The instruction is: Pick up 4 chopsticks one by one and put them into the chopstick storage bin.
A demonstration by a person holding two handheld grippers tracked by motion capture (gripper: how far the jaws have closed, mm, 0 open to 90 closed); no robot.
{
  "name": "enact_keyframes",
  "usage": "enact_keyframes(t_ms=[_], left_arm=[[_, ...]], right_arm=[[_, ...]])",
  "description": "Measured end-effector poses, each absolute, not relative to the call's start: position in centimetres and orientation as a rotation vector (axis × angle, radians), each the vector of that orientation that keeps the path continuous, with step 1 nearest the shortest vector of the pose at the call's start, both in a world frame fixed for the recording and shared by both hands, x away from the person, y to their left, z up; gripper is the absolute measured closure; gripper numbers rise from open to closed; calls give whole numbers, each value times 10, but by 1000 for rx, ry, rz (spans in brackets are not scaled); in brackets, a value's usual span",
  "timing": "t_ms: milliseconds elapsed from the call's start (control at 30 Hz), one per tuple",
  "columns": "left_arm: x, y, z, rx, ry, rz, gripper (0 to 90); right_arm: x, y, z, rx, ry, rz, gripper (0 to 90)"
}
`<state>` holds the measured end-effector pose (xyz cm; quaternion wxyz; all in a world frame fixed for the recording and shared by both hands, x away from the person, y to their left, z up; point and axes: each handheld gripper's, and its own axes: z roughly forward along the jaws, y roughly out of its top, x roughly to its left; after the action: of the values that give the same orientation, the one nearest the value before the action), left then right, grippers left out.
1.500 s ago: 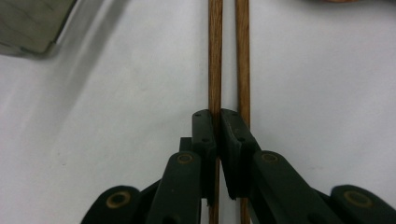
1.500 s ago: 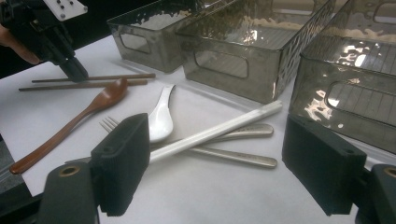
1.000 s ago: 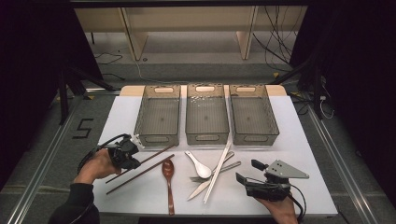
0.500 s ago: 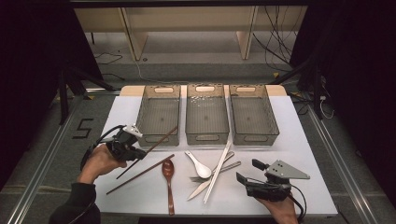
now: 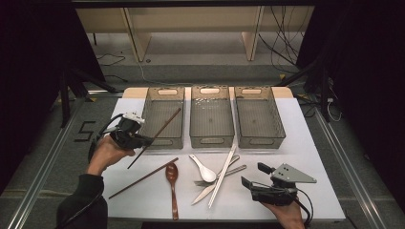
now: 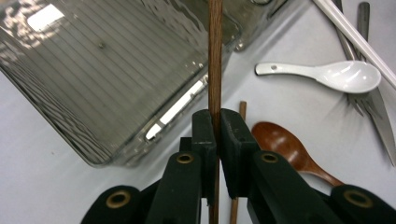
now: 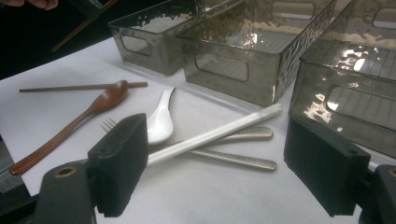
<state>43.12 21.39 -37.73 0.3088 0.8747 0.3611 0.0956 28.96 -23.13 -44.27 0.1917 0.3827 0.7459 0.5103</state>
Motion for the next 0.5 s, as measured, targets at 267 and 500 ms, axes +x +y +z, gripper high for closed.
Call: enact_keyframes(t_ms=[267,500], left_arm=[[448,210,-364,2254,935,306,842],[463,205,-355,2215,939,366,842]], right_arm=[[289,-232,-442,1076,2089,1435,228],[290,-231,-443,1073,2091,1433,226]])
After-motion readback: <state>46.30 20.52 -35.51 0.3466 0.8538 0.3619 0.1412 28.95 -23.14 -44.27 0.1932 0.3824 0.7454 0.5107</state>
